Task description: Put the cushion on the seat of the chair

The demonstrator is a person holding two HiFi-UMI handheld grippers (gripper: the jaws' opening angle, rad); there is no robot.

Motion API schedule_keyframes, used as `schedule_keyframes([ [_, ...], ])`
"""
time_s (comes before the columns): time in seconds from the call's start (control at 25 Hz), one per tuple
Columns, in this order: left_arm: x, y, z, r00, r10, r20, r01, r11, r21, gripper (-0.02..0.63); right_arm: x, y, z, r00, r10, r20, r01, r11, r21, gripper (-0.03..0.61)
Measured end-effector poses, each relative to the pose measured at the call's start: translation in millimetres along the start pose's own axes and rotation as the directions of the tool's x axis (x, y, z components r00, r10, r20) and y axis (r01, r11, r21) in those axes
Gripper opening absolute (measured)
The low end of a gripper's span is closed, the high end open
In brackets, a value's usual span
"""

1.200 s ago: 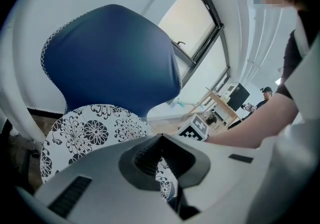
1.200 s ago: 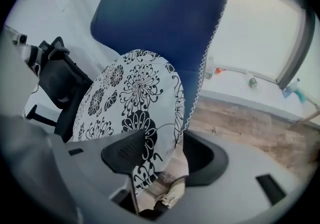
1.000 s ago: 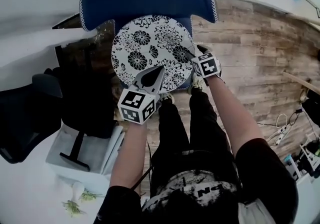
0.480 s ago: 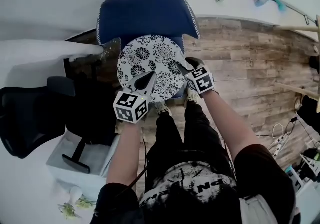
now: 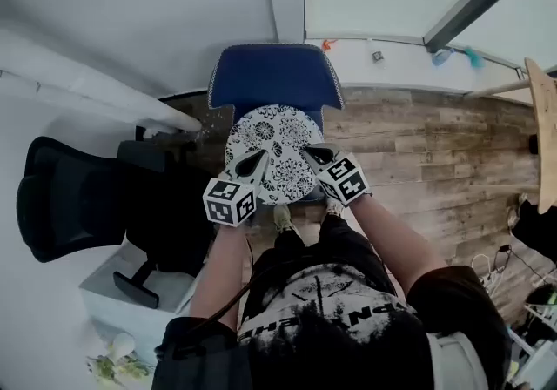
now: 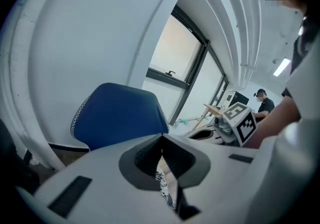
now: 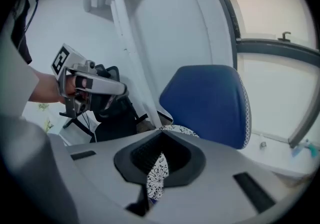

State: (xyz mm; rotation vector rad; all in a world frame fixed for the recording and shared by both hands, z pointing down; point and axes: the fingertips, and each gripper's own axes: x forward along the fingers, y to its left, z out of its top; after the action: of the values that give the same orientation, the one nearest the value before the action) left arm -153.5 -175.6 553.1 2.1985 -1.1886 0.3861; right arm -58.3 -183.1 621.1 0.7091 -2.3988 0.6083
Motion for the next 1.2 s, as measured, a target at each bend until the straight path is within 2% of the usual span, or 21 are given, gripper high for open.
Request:
schedule_keyframes([
  [0.32, -48, -14, 50, 0.995, -0.029, 0.096, 0.017, 0.993, 0.119, 0.015, -51, 56, 75, 0.987, 0.037, 0.16, -0.019, 0.993, -0.115, 0.018],
  [0.44, -66, -14, 61, 0.993, -0.038, 0.115, 0.018, 0.986, 0.165, 0.015, -70, 68, 104, 0.973, 0.041, 0.226, -0.006, 0.988, -0.152, 0.018],
  [0.68, -109, -22, 85, 0.982, -0.055, 0.18, 0.016, 0.978, 0.209, 0.015, -102, 86, 146, 0.94, 0.046, 0.337, 0.014, 0.985, -0.174, 0.018],
  [1.0, -138, -16, 97, 0.976, -0.034, 0.214, -0.016, 0.974, 0.224, 0.015, -102, 113, 173, 0.916, 0.088, 0.391, -0.022, 0.985, -0.169, 0.018],
  [1.2, -149, -12, 93, 0.976, -0.023, 0.218, -0.023, 0.978, 0.207, 0.015, -90, 124, 175, 0.919, 0.101, 0.382, -0.028, 0.981, -0.194, 0.018],
])
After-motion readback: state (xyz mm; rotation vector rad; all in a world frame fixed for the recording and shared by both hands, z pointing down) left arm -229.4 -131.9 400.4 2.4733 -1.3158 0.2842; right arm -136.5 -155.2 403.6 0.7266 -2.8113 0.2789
